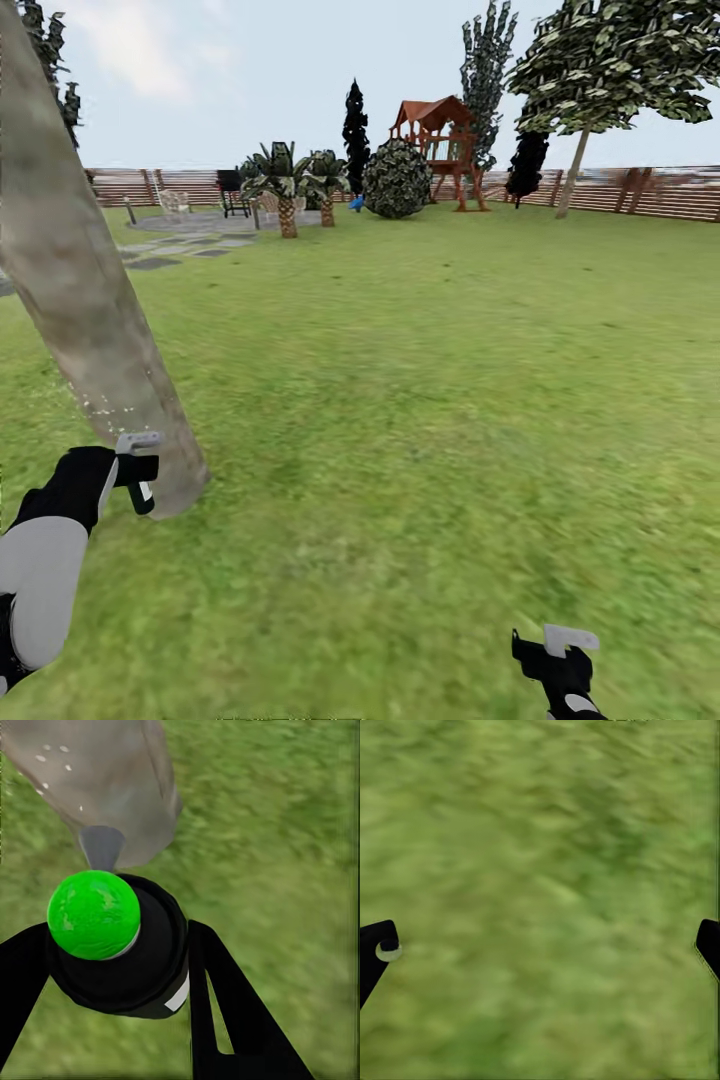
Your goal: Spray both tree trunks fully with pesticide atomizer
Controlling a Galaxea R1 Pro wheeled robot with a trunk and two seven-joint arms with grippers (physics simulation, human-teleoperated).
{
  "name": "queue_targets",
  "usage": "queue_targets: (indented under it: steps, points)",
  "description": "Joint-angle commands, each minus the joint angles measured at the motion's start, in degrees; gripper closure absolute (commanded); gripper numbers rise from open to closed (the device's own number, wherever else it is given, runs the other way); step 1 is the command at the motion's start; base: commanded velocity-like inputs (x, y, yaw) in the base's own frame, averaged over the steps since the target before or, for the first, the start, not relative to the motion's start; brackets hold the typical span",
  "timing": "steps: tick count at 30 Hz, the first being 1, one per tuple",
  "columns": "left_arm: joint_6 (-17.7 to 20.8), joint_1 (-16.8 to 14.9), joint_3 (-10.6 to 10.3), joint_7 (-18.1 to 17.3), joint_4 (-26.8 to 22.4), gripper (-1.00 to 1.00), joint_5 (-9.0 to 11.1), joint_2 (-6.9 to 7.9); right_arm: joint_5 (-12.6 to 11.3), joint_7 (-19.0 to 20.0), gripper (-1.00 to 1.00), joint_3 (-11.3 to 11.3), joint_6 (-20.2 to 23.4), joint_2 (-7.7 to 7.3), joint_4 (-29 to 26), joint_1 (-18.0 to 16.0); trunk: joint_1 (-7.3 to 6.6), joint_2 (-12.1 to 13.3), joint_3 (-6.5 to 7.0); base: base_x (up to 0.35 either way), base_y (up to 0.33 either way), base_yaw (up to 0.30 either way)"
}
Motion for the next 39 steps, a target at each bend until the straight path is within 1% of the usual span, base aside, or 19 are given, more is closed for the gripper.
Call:
queue_targets:
  steps: [1, 4, 7, 8, 14, 26, 30, 31, 34, 35, 37, 39]
  points:
    - [0.33, -0.34, 0.28, -0.50, -0.11, 1.00, -0.63, -0.05, 0.60, -0.20, -1.00, -0.36, -0.15, 0.01, 0.07, -0.04, -0.01, -0.02, -0.05, -0.018, -0.275, 0.205]
    - [0.97, -0.75, 0.27, -0.49, -3.46, 1.00, 0.31, -0.08, 0.60, -0.20, -1.00, -0.36, -0.15, 0.09, 0.07, -0.04, -0.01, -0.02, -0.05, 0.002, -0.275, 0.266]
    - [4.23, -0.70, 0.26, -0.49, -7.05, 1.00, 1.21, -0.17, 0.60, -0.20, -1.00, -0.36, -0.15, 0.11, 0.07, -0.04, -0.01, -0.02, -0.05, 0.163, -0.222, 0.276]
    - [4.46, -0.61, 0.27, -0.49, -7.34, 1.00, 1.22, -0.17, 0.60, -0.20, -1.00, -0.36, -0.15, 0.11, 0.07, -0.04, -0.01, -0.02, -0.05, 0.256, -0.173, 0.252]
    - [4.70, -0.18, 0.37, -0.49, -7.59, 1.00, 1.22, -0.18, 0.60, -0.20, -1.00, -0.36, -0.15, 0.03, 0.07, -0.04, -0.01, -0.02, -0.05, 0.239, -0.186, 0.049]
    - [4.71, -0.08, 0.45, -0.40, -7.58, 1.00, 1.13, -0.09, 0.60, -0.20, -1.00, -0.36, -0.15, 0.04, 0.07, -0.04, -0.01, -0.02, -0.05, 0.092, -0.263, 0.002]
    - [4.71, 0.04, 0.39, -0.31, -7.56, 1.00, 1.13, -0.04, 0.60, -0.20, -1.00, -0.36, -0.15, 0.11, 0.07, -0.04, -0.01, -0.02, -0.05, 0.089, -0.266, 0.201]
    - [4.71, 0.10, 0.27, 0.04, -7.52, 1.00, 1.13, 0.12, 0.60, -0.20, -1.00, -0.36, -0.15, 0.11, 0.07, -0.04, -0.01, -0.02, -0.05, 0.166, -0.243, 0.269]
    - [4.65, 0.47, 0.20, 3.99, -7.24, 1.00, 1.13, 0.44, 0.60, -0.20, -1.00, -0.36, -0.15, 0.11, 0.07, -0.04, -0.01, -0.02, -0.05, 0.197, -0.228, 0.276]
    - [4.62, 1.06, 0.20, 5.08, -7.10, 1.00, 1.15, 0.48, 0.60, -0.20, -1.00, -0.36, -0.15, 0.11, 0.07, -0.04, -0.01, -0.02, -0.05, 0.221, -0.210, 0.277]
    - [4.46, 2.56, 0.16, 5.89, -6.92, 1.00, 1.20, 0.36, 0.60, -0.20, -1.00, -0.36, -0.15, 0.11, 0.07, -0.04, -0.01, -0.02, -0.05, 0.231, -0.198, 0.277]
    - [4.37, 3.39, 0.18, 6.18, -6.24, 1.00, 1.28, 0.08, 0.60, -0.20, -1.00, -0.36, -0.15, 0.11, 0.07, -0.04, -0.01, -0.02, -0.05, 0.239, -0.189, 0.277]
